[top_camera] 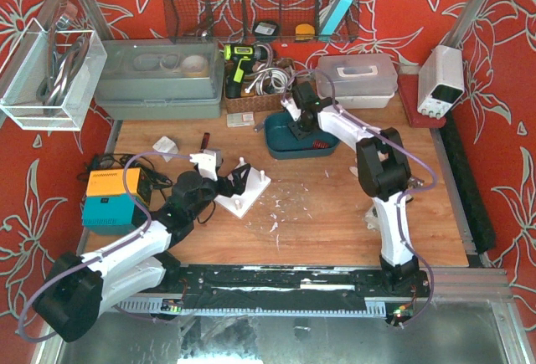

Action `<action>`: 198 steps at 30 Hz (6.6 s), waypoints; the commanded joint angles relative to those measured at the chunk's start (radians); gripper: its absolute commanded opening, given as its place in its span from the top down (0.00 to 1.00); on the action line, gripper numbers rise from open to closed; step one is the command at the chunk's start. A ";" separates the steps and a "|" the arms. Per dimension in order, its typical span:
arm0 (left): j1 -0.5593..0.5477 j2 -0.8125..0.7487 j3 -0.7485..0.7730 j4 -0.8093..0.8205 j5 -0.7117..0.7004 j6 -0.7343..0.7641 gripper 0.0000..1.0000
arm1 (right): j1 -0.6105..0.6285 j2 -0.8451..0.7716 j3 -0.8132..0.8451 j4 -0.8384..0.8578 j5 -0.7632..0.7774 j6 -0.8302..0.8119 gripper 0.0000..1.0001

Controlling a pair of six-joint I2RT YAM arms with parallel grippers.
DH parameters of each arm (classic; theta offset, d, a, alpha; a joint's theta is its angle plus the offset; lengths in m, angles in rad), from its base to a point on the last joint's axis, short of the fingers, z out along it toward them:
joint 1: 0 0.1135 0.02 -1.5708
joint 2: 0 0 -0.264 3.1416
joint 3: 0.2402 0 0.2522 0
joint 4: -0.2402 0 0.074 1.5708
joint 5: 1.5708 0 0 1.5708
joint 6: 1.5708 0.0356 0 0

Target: Install the large spring

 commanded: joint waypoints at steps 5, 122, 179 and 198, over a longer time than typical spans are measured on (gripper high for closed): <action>-0.003 -0.055 0.011 -0.039 -0.071 -0.077 0.00 | 0.076 -0.375 -0.288 0.133 -0.027 0.057 1.00; -0.323 0.024 0.422 -1.024 -0.304 -0.222 0.99 | 0.354 -1.279 -1.283 0.596 0.398 0.331 0.01; -0.325 -0.003 0.338 -0.471 -0.247 -0.044 0.03 | 0.227 -1.096 -1.065 0.403 0.479 0.521 0.01; -0.325 -0.030 0.150 -0.224 -0.295 0.128 0.00 | -0.034 -0.397 -0.578 0.451 0.163 0.469 0.39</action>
